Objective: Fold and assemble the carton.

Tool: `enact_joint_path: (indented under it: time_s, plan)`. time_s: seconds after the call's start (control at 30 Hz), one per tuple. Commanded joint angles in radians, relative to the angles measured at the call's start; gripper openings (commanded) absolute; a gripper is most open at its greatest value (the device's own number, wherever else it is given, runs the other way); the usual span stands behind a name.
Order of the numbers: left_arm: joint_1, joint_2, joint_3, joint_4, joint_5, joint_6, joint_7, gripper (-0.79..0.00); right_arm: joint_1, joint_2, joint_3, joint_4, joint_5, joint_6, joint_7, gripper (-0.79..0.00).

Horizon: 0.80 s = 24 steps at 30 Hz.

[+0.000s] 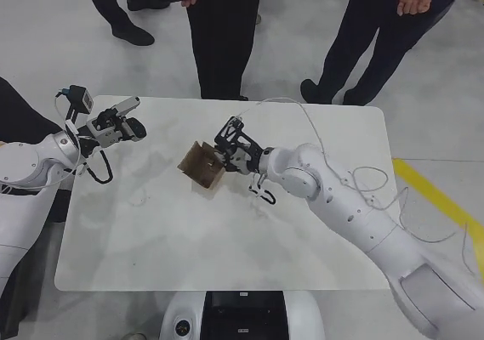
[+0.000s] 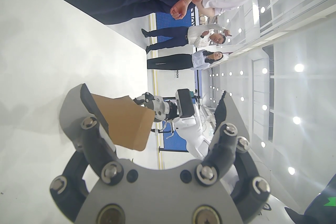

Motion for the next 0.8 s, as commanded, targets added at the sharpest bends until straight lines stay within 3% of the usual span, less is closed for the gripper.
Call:
enact_joint_path:
  time_s: [0.0, 0.2, 0.43, 0.47, 0.5, 0.63, 0.67, 0.7, 0.77]
  plan:
    - [0.0, 0.0, 0.0, 0.0, 0.0, 0.0, 0.0, 0.0, -0.103, 0.039, 0.079, -0.157, -0.036, 0.073, 0.061, -0.785]
    - [0.0, 0.0, 0.0, 0.0, 0.0, 0.0, 0.0, 0.0, -0.322, 0.104, 0.248, -0.379, -0.091, 0.16, 0.156, -0.785]
    - [0.0, 0.0, 0.0, 0.0, 0.0, 0.0, 0.0, 0.0, -0.421, 0.114, 0.298, -0.422, -0.074, 0.222, 0.142, -0.785]
    - [0.0, 0.0, 0.0, 0.0, 0.0, 0.0, 0.0, 0.0, -0.426, 0.113, 0.297, -0.418, -0.069, 0.227, 0.138, -0.754]
    - [0.0, 0.0, 0.0, 0.0, 0.0, 0.0, 0.0, 0.0, -0.428, 0.112, 0.294, -0.415, -0.064, 0.232, 0.132, -0.582]
    - [0.0, 0.0, 0.0, 0.0, 0.0, 0.0, 0.0, 0.0, -0.43, 0.105, 0.28, -0.395, -0.048, 0.243, 0.114, -0.449]
    - [0.0, 0.0, 0.0, 0.0, 0.0, 0.0, 0.0, 0.0, -0.43, 0.103, 0.278, -0.39, -0.044, 0.244, 0.11, -0.086]
    - [0.0, 0.0, 0.0, 0.0, 0.0, 0.0, 0.0, 0.0, -0.43, 0.102, 0.276, -0.388, -0.04, 0.241, 0.106, 0.0]
    - [0.0, 0.0, 0.0, 0.0, 0.0, 0.0, 0.0, 0.0, -0.431, 0.101, 0.276, -0.393, -0.036, 0.232, 0.102, 0.0]
